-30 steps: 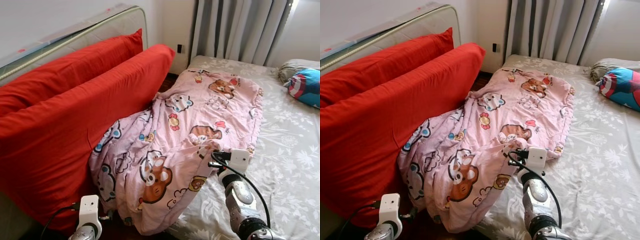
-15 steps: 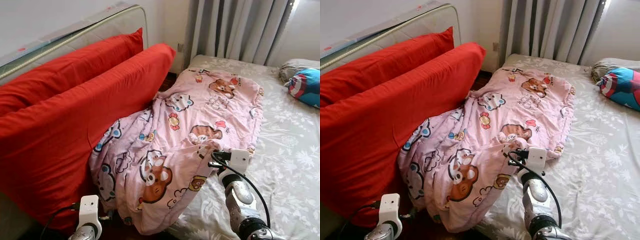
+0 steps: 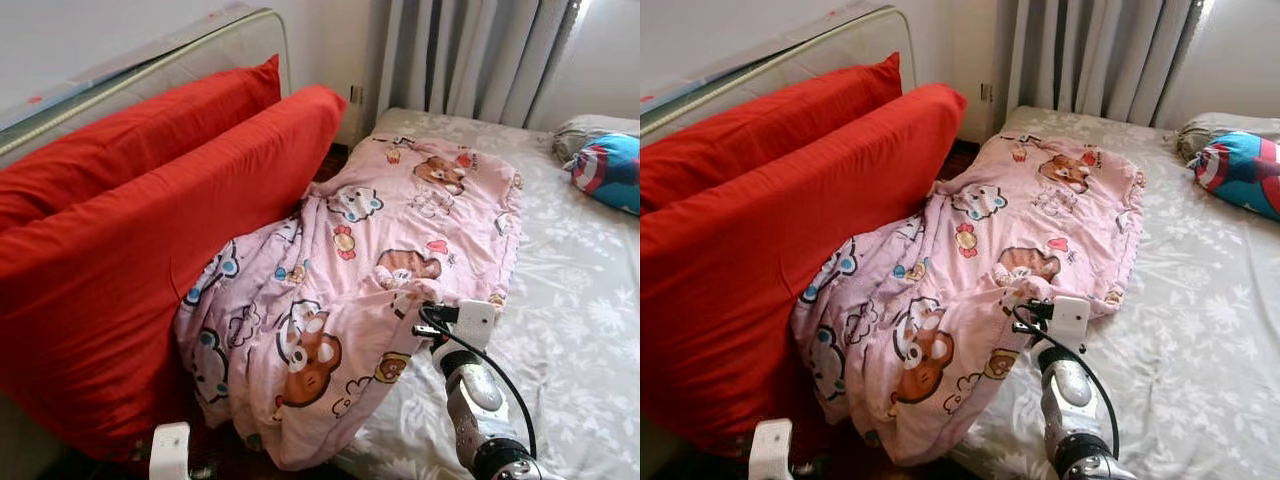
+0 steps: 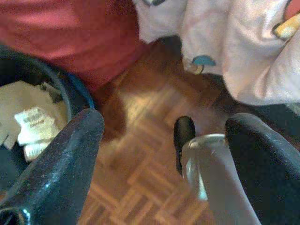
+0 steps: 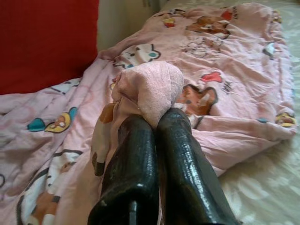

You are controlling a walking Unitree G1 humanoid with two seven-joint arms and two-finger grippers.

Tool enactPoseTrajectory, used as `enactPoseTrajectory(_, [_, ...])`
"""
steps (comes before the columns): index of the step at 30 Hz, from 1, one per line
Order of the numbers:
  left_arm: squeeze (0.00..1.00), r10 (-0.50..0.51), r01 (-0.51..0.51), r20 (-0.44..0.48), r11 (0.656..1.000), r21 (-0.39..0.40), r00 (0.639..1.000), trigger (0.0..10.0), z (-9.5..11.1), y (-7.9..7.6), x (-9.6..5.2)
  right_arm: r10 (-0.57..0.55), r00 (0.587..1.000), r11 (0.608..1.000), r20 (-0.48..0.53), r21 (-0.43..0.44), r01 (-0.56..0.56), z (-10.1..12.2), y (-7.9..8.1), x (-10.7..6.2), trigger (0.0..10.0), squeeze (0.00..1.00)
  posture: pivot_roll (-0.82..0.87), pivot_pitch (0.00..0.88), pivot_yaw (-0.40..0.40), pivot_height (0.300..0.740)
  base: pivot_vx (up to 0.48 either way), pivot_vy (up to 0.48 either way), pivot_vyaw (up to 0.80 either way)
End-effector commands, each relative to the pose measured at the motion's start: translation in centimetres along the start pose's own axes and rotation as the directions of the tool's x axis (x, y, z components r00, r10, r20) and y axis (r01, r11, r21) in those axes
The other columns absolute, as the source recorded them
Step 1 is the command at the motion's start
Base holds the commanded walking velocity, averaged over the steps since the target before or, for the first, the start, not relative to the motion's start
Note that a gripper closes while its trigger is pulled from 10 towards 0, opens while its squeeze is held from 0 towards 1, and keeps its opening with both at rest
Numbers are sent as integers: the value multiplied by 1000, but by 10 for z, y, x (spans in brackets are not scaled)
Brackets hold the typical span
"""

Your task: Clean up the room

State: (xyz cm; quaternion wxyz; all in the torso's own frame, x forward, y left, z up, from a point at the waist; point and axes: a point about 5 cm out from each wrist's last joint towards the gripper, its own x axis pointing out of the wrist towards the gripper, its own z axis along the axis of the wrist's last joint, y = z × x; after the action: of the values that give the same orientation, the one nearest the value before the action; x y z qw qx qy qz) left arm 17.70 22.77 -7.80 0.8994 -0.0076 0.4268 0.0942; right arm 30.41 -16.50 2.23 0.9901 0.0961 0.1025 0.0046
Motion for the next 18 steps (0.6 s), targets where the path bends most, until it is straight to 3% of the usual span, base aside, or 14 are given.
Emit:
enactPoseTrajectory(1, [0,17,-17,-1,1000,4,1000,10000,2,5,0,8,1000,1000,24,-1,-8,3,2,1,10000,0,-59,38,15,740,0,0,0])
enactPoseTrajectory(18, [0,19,-19,-43,1000,3,999,10000,-11,8,-3,19,1000,1000,21,-12,-19,2,4,1,10000,0,-58,38,13,740,-30,0,0])
